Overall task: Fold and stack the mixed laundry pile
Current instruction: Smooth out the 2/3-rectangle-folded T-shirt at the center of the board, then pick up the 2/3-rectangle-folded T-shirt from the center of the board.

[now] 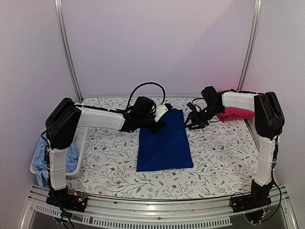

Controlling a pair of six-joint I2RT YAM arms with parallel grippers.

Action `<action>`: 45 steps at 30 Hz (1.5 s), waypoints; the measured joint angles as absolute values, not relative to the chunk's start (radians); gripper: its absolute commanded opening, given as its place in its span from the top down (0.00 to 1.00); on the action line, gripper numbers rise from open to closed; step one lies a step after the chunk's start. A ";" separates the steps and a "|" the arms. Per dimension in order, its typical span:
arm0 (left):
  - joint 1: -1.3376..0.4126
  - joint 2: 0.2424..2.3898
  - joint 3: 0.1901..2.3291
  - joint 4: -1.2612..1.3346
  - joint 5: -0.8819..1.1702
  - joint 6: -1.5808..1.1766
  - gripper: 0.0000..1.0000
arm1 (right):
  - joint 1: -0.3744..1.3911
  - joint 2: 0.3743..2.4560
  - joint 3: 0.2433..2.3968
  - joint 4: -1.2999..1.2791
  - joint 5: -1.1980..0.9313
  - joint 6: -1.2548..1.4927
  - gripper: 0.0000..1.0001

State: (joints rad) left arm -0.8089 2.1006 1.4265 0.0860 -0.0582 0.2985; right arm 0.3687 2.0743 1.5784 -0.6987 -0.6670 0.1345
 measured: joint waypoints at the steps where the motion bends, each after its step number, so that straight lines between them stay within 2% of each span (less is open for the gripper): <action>1: -0.802 2.070 1.412 0.075 -0.062 0.265 0.47 | 0.373 2.041 1.528 -0.699 -0.670 0.139 0.55; 10: -0.719 1.689 1.136 -0.039 -0.038 -0.168 0.47 | 0.412 1.828 1.199 -0.696 -0.749 0.177 0.57; 19: -0.723 1.563 0.809 -0.104 0.030 -0.473 0.50 | 0.473 1.808 1.071 -0.678 -0.769 0.207 0.62; 36: -0.743 1.515 0.791 -0.094 0.037 -0.554 0.50 | 0.492 1.839 1.026 -0.636 -0.731 0.234 0.64; 39: -0.747 1.515 0.791 -0.094 0.036 -0.554 0.50 | 0.493 1.845 1.026 -0.628 -0.726 0.241 0.75; 43: -0.751 1.515 0.791 -0.094 0.034 -0.554 0.50 | 0.496 1.855 1.026 -0.620 -0.716 0.242 0.99; 45: -0.752 1.515 0.791 -0.094 0.033 -0.553 0.51 | 0.497 1.855 1.026 -0.620 -0.717 0.249 1.00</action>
